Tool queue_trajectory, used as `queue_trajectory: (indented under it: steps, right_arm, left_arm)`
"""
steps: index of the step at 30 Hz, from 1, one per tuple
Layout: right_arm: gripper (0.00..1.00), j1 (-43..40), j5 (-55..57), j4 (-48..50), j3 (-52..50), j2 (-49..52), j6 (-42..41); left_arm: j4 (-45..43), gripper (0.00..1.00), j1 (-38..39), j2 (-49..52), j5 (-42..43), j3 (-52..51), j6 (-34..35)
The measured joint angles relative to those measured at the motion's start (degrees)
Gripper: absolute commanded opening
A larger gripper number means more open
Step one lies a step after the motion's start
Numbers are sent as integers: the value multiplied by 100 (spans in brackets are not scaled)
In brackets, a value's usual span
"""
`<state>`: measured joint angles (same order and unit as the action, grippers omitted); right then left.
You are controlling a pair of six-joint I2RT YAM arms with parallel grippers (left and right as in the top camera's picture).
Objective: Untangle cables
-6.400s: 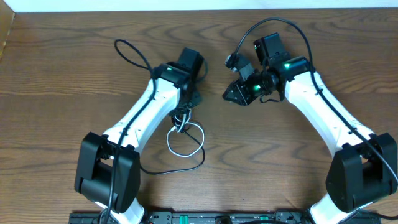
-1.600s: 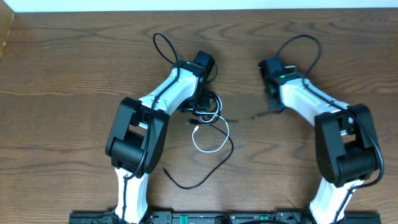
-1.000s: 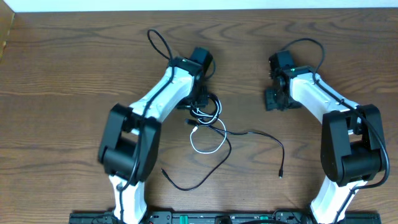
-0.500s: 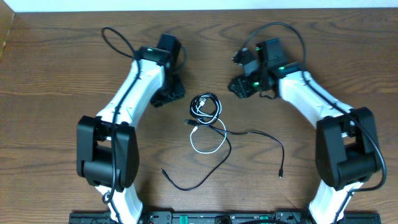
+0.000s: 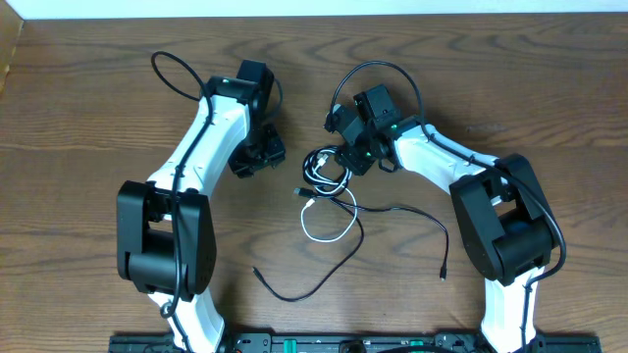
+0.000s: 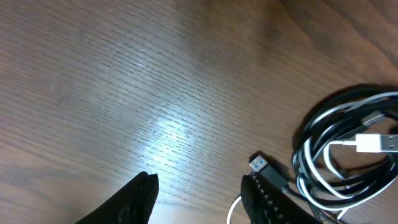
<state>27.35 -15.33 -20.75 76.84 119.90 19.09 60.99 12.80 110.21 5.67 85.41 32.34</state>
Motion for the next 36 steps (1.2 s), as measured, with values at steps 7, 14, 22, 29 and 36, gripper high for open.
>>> queue_trajectory:
  steps: [7,14,22,29,36]
  right_arm:
    - [53,-17,1252,-938,195,-76,-459]
    - [56,-164,1725,-1930,260,-184,-1139]
    - [68,-249,1307,-3379,748,-162,-1285]
    - [75,-313,1106,-3488,1342,-166,-1196]
    - [68,-315,1047,-3239,1097,-166,-1176]
  left_arm:
    - [-90,49,157,2,223,0,-111]
    - [-332,50,378,2,522,0,-131]
    - [-702,51,621,2,1143,0,-400]
    - [-732,55,883,4,1550,-2,-579]
    - [-739,55,1410,7,1519,-22,-713]
